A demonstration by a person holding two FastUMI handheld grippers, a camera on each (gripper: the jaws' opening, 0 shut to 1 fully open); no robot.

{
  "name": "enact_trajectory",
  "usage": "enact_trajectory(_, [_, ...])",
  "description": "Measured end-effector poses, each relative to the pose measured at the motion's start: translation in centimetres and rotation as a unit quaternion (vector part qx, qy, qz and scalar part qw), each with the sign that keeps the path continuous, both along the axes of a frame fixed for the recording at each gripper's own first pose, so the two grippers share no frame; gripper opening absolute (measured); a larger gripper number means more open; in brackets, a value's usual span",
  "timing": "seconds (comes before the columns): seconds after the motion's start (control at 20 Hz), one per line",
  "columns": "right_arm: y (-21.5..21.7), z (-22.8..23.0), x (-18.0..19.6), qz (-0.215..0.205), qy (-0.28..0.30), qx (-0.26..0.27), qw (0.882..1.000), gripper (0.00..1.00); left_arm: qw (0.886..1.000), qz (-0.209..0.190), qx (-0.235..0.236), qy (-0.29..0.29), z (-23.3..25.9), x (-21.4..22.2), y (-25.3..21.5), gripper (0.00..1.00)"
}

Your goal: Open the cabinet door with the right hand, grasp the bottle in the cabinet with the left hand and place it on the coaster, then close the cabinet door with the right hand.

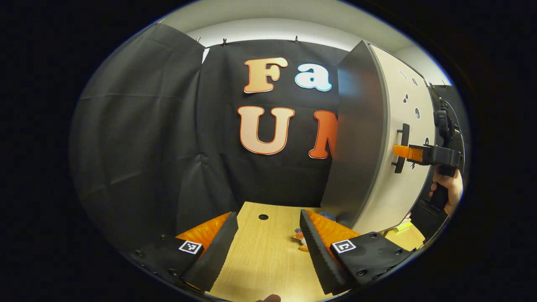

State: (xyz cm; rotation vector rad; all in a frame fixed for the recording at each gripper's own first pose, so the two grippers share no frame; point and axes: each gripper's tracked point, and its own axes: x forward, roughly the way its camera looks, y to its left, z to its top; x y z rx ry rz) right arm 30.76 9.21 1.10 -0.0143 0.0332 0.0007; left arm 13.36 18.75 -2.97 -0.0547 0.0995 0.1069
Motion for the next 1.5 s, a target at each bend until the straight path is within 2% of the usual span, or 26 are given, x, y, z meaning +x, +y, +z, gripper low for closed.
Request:
enact_trajectory(0.4, [-0.6, 0.6, -3.0, -0.015, 0.006, 0.020, 1.000, 0.22, 1.000, -0.018, 0.005, -0.007, 0.7, -4.1, -0.8, 0.96])
enact_trajectory(0.45, [-0.6, 0.7, -3.6, -0.019, 0.004, 0.023, 1.000, 0.25, 1.000, -0.022, 0.006, -0.008, 0.6, -4.7, -1.0, 0.96])
enact_trajectory(0.5, [-0.9, 0.7, -3.9, -0.024, 0.006, 0.024, 0.999, 0.22, 1.000, -0.026, 0.006, -0.007, 0.6, -5.3, -1.3, 0.96])
enact_trajectory(0.6, [-1.4, 0.6, -4.0, -0.033, 0.007, 0.021, 0.999, 0.22, 0.999, -0.037, 0.006, -0.005, 0.5, -6.3, -1.7, 0.96])
enact_trajectory(0.75, [-2.2, 0.7, -4.7, -0.052, 0.003, 0.023, 0.998, 0.22, 0.998, -0.054, 0.006, -0.019, 1.0, -8.0, -2.6, 0.96])
enact_trajectory(0.8, [-2.4, 0.6, -4.9, -0.057, 0.002, 0.022, 0.998, 0.24, 0.998, -0.060, 0.008, -0.022, 0.9, -8.3, -2.9, 0.99])
enact_trajectory(0.9, [-2.8, 0.6, -5.3, -0.063, 0.002, 0.023, 0.998, 0.22, 0.997, -0.068, 0.011, -0.022, 0.5, -9.0, -3.9, 0.94])
enact_trajectory(1.0, [-3.1, 0.6, -5.7, -0.066, 0.005, 0.025, 0.998, 0.22, 0.997, -0.080, 0.005, -0.019, 0.0, -9.6, -5.3, 0.94])
enact_trajectory(1.05, [-3.3, 0.6, -5.9, -0.066, 0.006, 0.026, 0.997, 0.17, 0.996, -0.083, 0.004, -0.017, -0.1, -9.8, -5.9, 0.94])
enact_trajectory(1.2, [-3.9, 0.6, -6.5, -0.071, 0.004, 0.028, 0.997, 0.20, 0.996, -0.087, 0.003, -0.017, 0.2, -10.2, -7.5, 0.94])
enact_trajectory(1.25, [-4.2, 0.6, -6.8, -0.073, 0.004, 0.027, 0.997, 0.18, 0.996, -0.088, 0.002, -0.017, 0.2, -10.3, -8.1, 0.96])
enact_trajectory(1.4, [-5.0, 0.6, -7.4, -0.071, 0.002, 0.025, 0.997, 0.16, 0.996, -0.089, -0.001, -0.017, 0.5, -10.5, -10.9, 0.96])
enact_trajectory(1.45, [-5.3, 0.7, -7.6, -0.070, 0.000, 0.026, 0.997, 0.18, 0.996, -0.087, 0.002, -0.015, 0.2, -10.5, -11.9, 0.93])
enact_trajectory(1.5, [-5.5, 0.7, -7.7, -0.068, 0.000, 0.028, 0.997, 0.16, 0.996, -0.084, 0.005, -0.012, 0.0, -10.9, -13.0, 0.96])
